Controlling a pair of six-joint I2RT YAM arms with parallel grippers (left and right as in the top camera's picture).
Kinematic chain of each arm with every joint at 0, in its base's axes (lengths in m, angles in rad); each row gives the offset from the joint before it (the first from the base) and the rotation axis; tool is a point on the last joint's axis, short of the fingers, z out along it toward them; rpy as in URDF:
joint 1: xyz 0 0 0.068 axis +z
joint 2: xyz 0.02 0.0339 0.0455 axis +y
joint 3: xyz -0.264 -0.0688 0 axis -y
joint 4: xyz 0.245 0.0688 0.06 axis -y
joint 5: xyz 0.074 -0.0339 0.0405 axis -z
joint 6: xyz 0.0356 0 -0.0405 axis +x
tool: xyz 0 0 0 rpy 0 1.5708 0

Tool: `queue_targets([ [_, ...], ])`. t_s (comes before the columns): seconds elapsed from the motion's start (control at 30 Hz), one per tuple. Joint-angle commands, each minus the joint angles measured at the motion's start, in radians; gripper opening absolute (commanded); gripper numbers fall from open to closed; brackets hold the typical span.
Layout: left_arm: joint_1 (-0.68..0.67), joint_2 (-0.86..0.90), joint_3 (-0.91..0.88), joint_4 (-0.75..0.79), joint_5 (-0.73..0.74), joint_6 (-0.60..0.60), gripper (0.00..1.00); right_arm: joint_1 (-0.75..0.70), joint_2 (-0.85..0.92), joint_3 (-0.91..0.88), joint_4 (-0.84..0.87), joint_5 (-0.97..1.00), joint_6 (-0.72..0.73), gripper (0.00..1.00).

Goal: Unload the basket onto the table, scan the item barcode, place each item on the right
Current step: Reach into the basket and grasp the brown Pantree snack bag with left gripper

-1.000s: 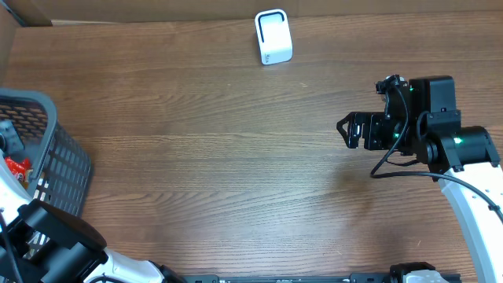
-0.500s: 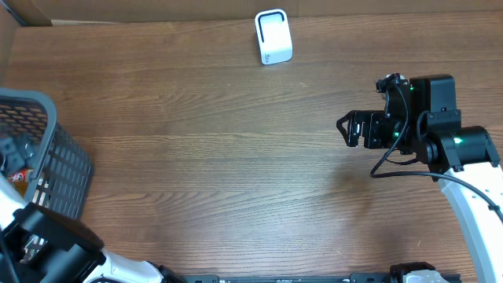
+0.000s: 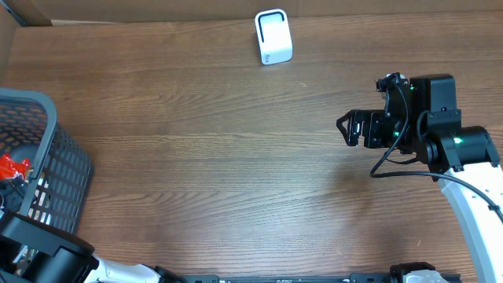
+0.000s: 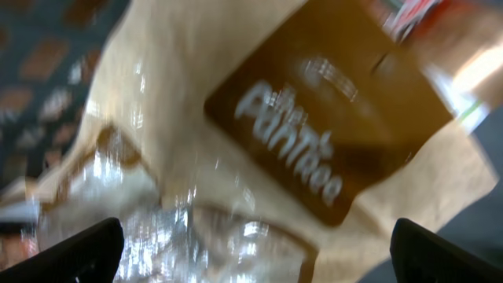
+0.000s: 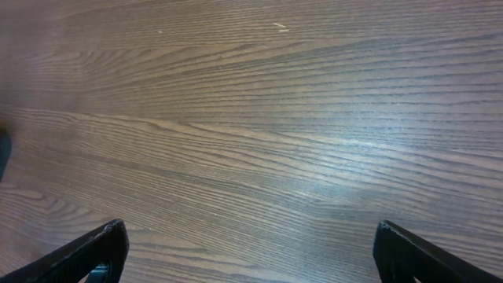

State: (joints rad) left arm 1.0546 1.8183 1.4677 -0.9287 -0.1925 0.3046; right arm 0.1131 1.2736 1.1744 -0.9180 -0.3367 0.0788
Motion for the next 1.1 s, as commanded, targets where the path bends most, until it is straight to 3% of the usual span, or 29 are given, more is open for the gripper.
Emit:
queue_targets([
  [0.0,0.003,0.0,-0.045,0.043,0.047,0.092,0.99,0.005,-0.002,0.022,0.004,-0.005,0.002,1.0],
  [0.33,-0.001,0.001,-0.214,0.223,0.043,0.087,1.0,0.006,-0.002,0.022,0.019,-0.009,0.003,1.0],
  [0.43,-0.001,0.001,-0.22,0.242,0.044,0.051,0.93,0.006,-0.002,0.022,0.019,-0.009,0.003,1.0],
  [0.47,-0.001,0.001,-0.22,0.246,0.044,0.039,0.8,0.006,-0.002,0.022,0.019,-0.009,0.003,1.0],
  [0.57,-0.002,0.001,-0.22,0.249,0.044,0.028,0.27,0.006,-0.002,0.022,0.019,-0.009,0.003,1.0],
  [0.63,-0.002,0.001,-0.217,0.247,0.044,0.028,0.06,0.006,-0.002,0.022,0.019,-0.009,0.003,1.0],
  [0.87,-0.023,-0.002,-0.146,0.202,0.05,0.001,0.04,0.006,-0.002,0.022,0.019,-0.009,0.003,1.0],
  [1.07,-0.094,-0.002,0.037,0.092,0.053,0.001,0.04,0.006,-0.002,0.022,0.029,-0.009,0.003,1.0],
])
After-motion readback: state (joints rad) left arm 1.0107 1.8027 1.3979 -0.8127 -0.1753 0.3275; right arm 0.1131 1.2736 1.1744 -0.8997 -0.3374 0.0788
